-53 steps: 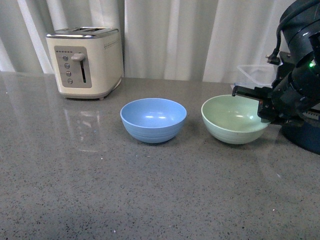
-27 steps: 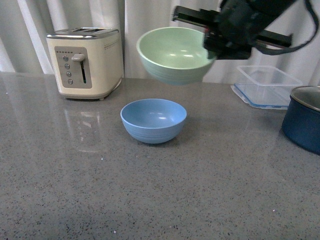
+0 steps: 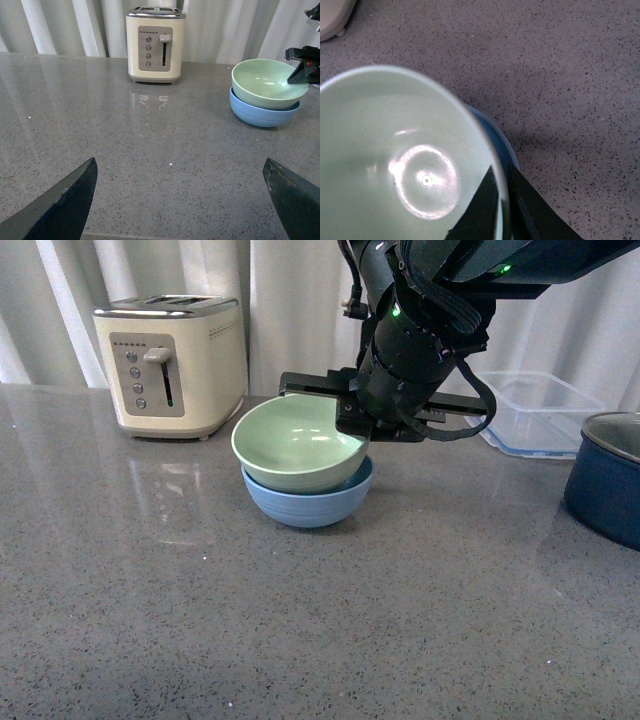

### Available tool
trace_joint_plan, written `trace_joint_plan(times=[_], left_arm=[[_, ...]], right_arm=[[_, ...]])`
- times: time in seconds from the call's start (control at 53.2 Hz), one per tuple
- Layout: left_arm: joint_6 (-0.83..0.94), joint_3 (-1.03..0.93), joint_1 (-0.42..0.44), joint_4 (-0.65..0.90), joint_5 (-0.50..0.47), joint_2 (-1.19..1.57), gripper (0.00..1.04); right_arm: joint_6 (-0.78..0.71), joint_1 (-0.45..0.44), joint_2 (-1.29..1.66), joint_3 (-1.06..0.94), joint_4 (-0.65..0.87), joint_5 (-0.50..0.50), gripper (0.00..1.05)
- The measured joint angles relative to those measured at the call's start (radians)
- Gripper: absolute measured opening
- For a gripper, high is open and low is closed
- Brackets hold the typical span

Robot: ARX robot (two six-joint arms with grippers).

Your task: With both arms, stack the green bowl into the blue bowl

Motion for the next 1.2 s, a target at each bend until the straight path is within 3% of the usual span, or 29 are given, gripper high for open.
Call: trace_joint_plan(times=[0.263, 0.32, 0.395, 0.432, 0.489, 0.526, 0.639, 0.827, 1.203], left_arm=[[0.0, 0.0, 0.0, 0.0, 0.0, 0.0, 0.98], [0.0, 0.0, 0.0, 0.0, 0.0, 0.0, 0.98], [0.0, 0.0, 0.0, 0.0, 0.0, 0.0, 0.98], [0.0, 0.0, 0.0, 0.0, 0.0, 0.0, 0.98], [0.0, 0.0, 0.0, 0.0, 0.0, 0.0, 0.98], [0.0, 0.0, 0.0, 0.0, 0.001, 0.0, 0.98], [0.0, 0.0, 0.0, 0.0, 0.0, 0.0, 0.98], [0.0, 0.0, 0.0, 0.0, 0.0, 0.0, 0.98], [0.0, 0.0, 0.0, 0.0, 0.0, 0.0, 0.98]], right_arm=[[0.013, -0.024, -0.094, -0.1, 0.116, -0.069, 0.48], [0.019, -0.041, -0.186, -0.225, 0.283, -0.092, 0.6], [0.006, -0.076, -0.374, -0.491, 0.62, -0.112, 0.78], [-0.051, -0.084, -0.46, -0.638, 0.813, -0.026, 0.75], [-0.153, -0.101, -0.528, -0.772, 0.975, 0.101, 0.66], [-0.211, -0.117, -0.567, -0.867, 1.066, 0.12, 0.59], [-0.319, -0.181, -0.644, -1.114, 1.168, 0.082, 0.34], [-0.353, -0.241, -0.796, -1.301, 1.211, 0.01, 0.0], [-0.359, -0.323, -1.006, -1.495, 1.19, -0.067, 0.01]])
